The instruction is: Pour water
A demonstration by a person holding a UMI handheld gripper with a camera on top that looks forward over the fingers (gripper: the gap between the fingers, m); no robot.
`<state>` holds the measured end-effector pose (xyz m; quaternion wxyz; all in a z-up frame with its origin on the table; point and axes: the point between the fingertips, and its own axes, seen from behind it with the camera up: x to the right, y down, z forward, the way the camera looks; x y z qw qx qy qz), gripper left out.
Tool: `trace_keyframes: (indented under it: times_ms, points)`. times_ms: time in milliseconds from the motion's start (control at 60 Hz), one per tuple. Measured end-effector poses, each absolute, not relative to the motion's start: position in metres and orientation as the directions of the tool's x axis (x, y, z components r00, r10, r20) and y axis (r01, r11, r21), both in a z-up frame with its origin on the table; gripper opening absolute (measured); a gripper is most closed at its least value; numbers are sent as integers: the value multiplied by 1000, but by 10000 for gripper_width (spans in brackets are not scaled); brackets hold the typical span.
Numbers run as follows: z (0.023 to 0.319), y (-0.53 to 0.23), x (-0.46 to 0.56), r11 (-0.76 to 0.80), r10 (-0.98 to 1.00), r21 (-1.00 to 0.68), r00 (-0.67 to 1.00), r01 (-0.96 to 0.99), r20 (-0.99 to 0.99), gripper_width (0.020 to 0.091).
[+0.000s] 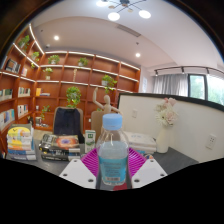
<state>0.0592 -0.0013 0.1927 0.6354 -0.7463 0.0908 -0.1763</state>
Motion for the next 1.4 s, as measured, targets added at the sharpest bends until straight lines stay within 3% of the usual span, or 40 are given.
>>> trace_keyframes:
  times_ms: [200, 450, 600, 750, 783, 867, 900, 1017, 1400]
  points:
    - [127, -1, 103, -258, -391, -966, 912, 17, 120, 351]
    - [79, 2, 124, -262, -365, -962, 931, -80, 22, 351]
    - [83, 0, 122, -192, -344, -970, 936, -149, -76, 373]
    - [83, 1, 120, -182, -328, -971, 940, -157, -90, 492]
    - [81, 1, 119, -188, -324, -968, 941, -168, -100, 553]
    - [82, -6, 113, -201, -308, -967, 947, -159, -92, 816]
    - [85, -11, 111, -198, -312, -969, 947, -151, -84, 861]
    - [89, -40, 96, -215, -299, -970, 953, -113, -44, 848]
    - [145, -129, 24, -198, -176, -980, 984, -21, 15, 840]
